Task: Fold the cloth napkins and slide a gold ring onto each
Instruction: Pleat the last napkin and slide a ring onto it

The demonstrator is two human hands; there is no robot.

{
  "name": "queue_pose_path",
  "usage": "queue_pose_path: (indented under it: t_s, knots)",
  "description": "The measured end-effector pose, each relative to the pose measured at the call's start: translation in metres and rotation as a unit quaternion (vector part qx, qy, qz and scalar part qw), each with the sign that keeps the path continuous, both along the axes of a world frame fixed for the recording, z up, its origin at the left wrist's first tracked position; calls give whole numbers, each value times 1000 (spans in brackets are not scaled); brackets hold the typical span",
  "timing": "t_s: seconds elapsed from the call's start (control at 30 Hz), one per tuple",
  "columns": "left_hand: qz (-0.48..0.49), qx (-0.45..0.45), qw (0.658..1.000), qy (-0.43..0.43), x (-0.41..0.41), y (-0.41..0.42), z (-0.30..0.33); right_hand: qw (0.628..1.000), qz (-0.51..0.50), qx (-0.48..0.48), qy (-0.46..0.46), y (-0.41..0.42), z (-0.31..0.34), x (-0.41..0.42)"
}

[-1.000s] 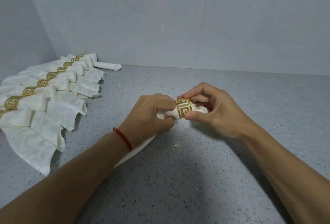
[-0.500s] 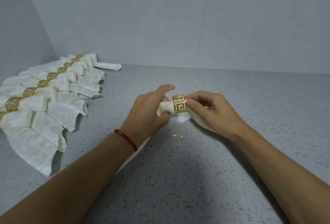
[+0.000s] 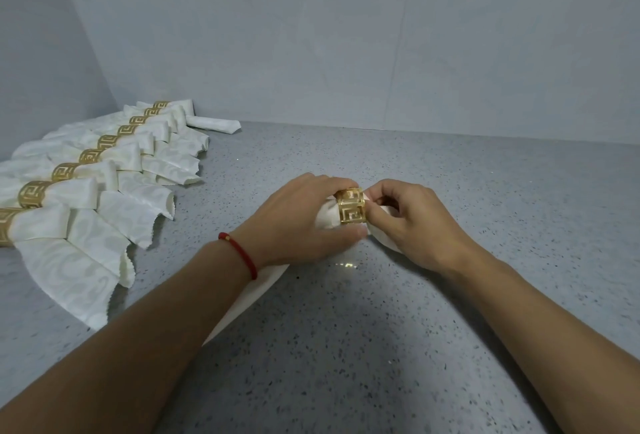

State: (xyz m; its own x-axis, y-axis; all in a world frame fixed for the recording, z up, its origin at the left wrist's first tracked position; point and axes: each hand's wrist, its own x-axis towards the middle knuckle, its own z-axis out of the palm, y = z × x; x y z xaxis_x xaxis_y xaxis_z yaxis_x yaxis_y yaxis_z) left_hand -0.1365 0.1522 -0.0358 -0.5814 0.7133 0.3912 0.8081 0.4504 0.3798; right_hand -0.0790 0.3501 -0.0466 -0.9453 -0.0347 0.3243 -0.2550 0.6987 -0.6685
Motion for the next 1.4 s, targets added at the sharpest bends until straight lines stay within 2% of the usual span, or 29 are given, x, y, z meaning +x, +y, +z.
queue_pose_path:
  t_s: [0.07,0.17,0.23,0.33,0.4,0.47,0.53,0.6,0.7,0.8,0.93,1.13,1.23,1.4]
  knots:
    - [16,30,999,-18,-1,-4,0,1000,6,3,-1,-1,0,0]
    - [48,28,998,-16,-7,-8,-5,1000,9,-2,-11,0,0,-3]
    - [72,30,996,-30,-8,-12,-7,998,-6,-41,-39,6,2,-3]
    - [82,69,990,-95,-9,-19,-6,992,-36,-97,-72,20,4,-3]
    - [72,75,990,-92,-8,-20,-4,995,-32,-58,-71,23,5,-2]
    - [61,86,990,-92,-6,-17,-4,998,-33,26,-45,18,6,0]
    - [57,108,988,-99,-6,-16,-3,997,-34,63,-8,11,7,2]
    - [67,142,976,-152,-5,-17,-1,999,-48,22,8,9,6,2]
    - [98,185,936,-281,-7,-22,2,992,-77,-104,-9,10,3,0]
    - [90,205,918,-327,-9,-24,3,986,-86,-140,-13,7,4,-1]
    - [53,246,896,-367,-4,-25,8,992,-83,-96,-2,3,3,-1]
    - [54,221,919,-323,-13,-31,6,995,-81,-59,-5,5,9,4]
    - [45,230,910,-341,-12,-32,8,996,-89,-24,-7,11,10,3]
    - [60,251,900,-352,-12,-32,7,976,-78,198,50,8,8,5]
